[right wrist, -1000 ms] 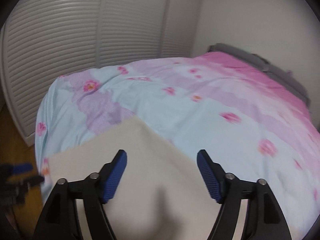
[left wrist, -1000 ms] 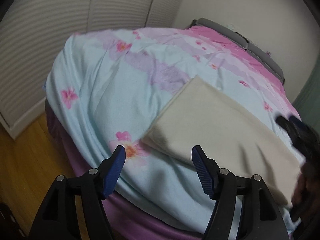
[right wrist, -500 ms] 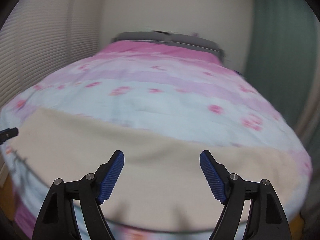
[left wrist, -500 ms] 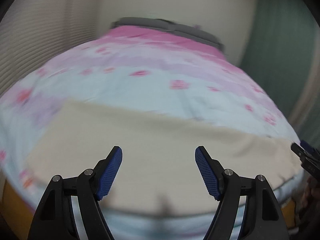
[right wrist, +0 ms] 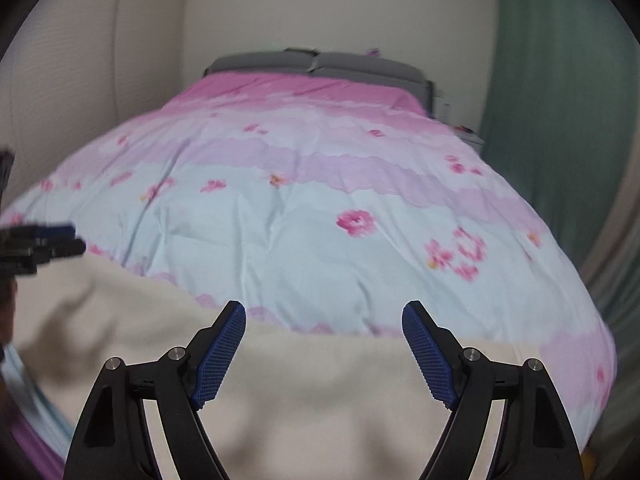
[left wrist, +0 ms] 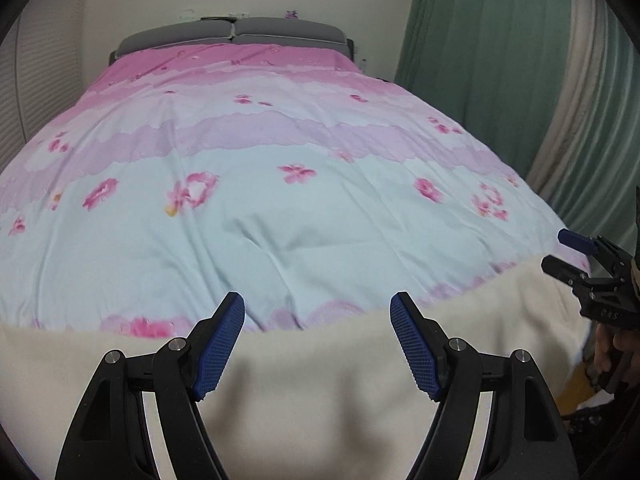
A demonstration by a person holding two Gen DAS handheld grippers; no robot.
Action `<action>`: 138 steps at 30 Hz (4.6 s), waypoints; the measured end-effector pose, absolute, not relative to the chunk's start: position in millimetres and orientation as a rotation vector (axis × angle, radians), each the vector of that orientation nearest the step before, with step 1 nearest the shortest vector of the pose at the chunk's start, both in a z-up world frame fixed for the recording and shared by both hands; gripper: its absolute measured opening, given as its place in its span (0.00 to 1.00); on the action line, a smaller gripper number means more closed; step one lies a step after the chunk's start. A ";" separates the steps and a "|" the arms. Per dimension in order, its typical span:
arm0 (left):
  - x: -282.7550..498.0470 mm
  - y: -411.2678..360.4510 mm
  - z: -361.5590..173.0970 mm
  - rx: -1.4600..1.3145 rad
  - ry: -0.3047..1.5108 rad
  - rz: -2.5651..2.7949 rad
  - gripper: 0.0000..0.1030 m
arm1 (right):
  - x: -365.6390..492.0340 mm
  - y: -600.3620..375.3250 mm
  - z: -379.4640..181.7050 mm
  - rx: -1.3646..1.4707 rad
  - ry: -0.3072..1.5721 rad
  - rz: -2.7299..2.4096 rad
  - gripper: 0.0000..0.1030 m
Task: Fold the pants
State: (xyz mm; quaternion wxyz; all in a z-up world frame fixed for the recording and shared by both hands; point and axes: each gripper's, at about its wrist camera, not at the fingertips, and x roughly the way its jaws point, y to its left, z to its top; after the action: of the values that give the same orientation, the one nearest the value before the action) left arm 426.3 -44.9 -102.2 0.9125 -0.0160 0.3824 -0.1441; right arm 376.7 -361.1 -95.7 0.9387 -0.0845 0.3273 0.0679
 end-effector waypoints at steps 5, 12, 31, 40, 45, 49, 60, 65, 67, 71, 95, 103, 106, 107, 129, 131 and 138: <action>426.1 -7.0 -115.2 -0.073 0.796 -0.185 0.73 | 407.8 -326.4 -113.2 -0.148 0.688 0.243 0.79; 353.8 103.5 -123.8 -0.162 0.816 0.065 0.73 | 404.3 -231.7 -121.1 -0.135 0.677 0.419 0.79; 204.8 281.8 -179.9 -0.677 0.699 0.846 0.74 | 441.6 162.0 -129.4 -0.500 0.677 1.233 0.79; 219.4 297.1 -202.3 -0.769 0.722 0.829 0.77 | 476.5 229.1 -142.8 -0.643 0.738 1.337 0.75; 224.5 301.2 -208.3 -0.784 0.719 0.796 0.78 | 475.5 257.3 -161.5 -0.719 0.780 1.382 0.67; 221.5 311.5 -222.6 -0.864 0.711 0.774 0.88 | 474.0 271.2 -175.1 -0.762 0.799 1.401 0.67; 214.0 313.7 -229.7 -0.868 0.588 0.731 0.80 | 477.7 286.4 -200.7 -0.829 0.896 1.437 0.53; 217.7 311.7 -233.5 -0.899 0.609 0.705 0.79 | 494.5 293.1 -209.4 -0.772 0.984 1.441 0.54; 218.5 311.5 -236.2 -0.938 0.618 0.685 0.79 | 496.6 297.2 -215.1 -0.768 1.027 1.466 0.54; 222.0 317.0 -243.3 -1.013 0.619 0.669 0.80 | 500.0 311.9 -234.0 -0.769 1.171 1.481 0.54; 201.9 274.4 -160.2 -0.636 0.479 0.550 0.13 | 464.7 221.5 -99.4 -0.634 0.814 1.582 0.16; 201.2 218.4 -95.9 -0.450 0.353 0.467 0.12 | 462.0 154.9 -55.8 -0.552 0.719 1.532 0.16; 203.1 183.6 -73.6 -0.394 0.325 0.399 0.12 | 460.7 114.6 -40.4 -0.517 0.680 1.509 0.15; 204.7 166.6 -66.1 -0.377 0.319 0.367 0.12 | 458.9 99.8 -35.1 -0.514 0.666 1.500 0.15; 239.3 -156.7 -140.2 0.011 0.593 -0.215 0.13 | 447.6 -277.6 -117.5 -0.413 0.644 1.270 0.16; 236.9 -161.0 -151.1 0.024 0.625 -0.236 0.13 | 445.1 -291.3 -144.1 -0.429 0.691 1.239 0.17; 223.8 -174.6 -150.3 0.052 0.683 -0.265 0.29 | 430.4 -325.5 -178.4 -0.495 0.751 1.077 0.48</action>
State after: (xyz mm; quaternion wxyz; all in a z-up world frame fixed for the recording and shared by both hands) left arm 223.8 -174.6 -150.3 0.9333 0.0255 0.3340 -0.1297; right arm 430.4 -325.5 -178.4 0.7638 -0.2275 0.3453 0.4955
